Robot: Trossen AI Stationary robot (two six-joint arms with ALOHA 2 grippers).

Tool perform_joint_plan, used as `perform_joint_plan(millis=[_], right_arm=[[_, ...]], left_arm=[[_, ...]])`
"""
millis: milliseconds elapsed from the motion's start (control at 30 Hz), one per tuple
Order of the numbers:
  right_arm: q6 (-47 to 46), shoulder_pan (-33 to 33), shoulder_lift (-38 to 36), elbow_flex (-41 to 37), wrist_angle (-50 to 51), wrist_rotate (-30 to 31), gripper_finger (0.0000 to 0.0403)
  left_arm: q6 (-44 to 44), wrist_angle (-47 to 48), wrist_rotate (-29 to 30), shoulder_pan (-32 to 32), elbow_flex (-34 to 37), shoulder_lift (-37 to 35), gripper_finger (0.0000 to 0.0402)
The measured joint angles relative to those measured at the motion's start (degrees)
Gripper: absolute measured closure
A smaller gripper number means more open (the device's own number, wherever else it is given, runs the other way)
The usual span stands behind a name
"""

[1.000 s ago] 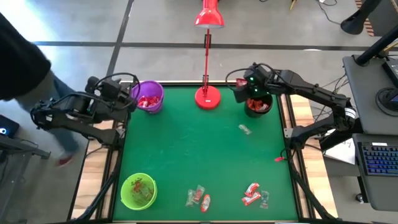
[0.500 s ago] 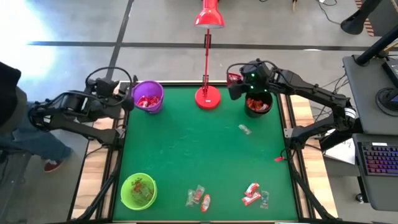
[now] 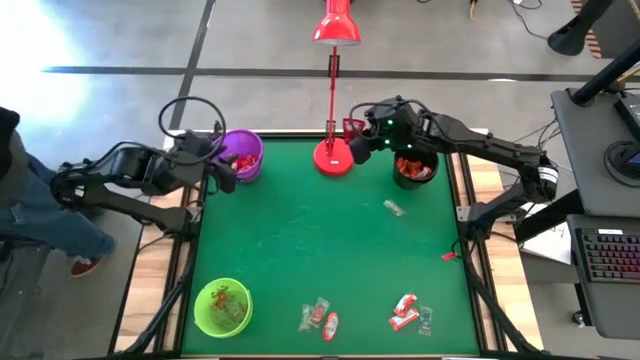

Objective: Sort candy
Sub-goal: Put the red candy into the violet bucket

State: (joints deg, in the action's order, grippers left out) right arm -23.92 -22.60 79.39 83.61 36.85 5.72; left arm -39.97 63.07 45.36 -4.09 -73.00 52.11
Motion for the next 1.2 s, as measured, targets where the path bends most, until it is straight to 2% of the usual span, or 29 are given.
perform_joint_plan(millis=[167,400,500,667,767,867,1100,1200], right_arm=[[3.0,2.97,3.26,5.32,-0.36,-0.01,0.0391],[6.85,7.64,7.42,12.4,-1.17,0.22,0.0391],[7.47,9.18,9.62,15.65,-1.19,0.24,0.0391],[9.19,11.52,13.32,21.32,-1.2,0.3,0.0391],[10.57,12.36,15.8,25.07,-1.13,0.26,0.0391],[11.34,12.6,18.3,29.03,-0.36,0.26,0.0391],[12.08,12.6,21.38,33.42,0.72,0.28,0.0391],[12.15,12.6,21.83,33.93,0.6,0.28,0.0391]], left_arm=[[3.71,-7.55,-4.67,0.35,2.01,1.08,0.0232],[10.12,-23.63,-11.96,0.86,6.29,0.73,0.0243],[12.14,-29.84,-17.19,2.04,7.72,0.86,0.0245],[14.72,-36.33,-19.61,4.91,8.11,2.04,0.0245],[15.27,-40.51,-25.41,7.69,8.12,2.4,0.0245],[14.87,-43.44,-30.57,10.37,8.12,2.78,0.0245],[13.2,-44.2,-35.73,13.91,8.12,3.62,0.0245],[13.18,-44.26,-36.17,14.31,8.12,4.16,0.0245]])
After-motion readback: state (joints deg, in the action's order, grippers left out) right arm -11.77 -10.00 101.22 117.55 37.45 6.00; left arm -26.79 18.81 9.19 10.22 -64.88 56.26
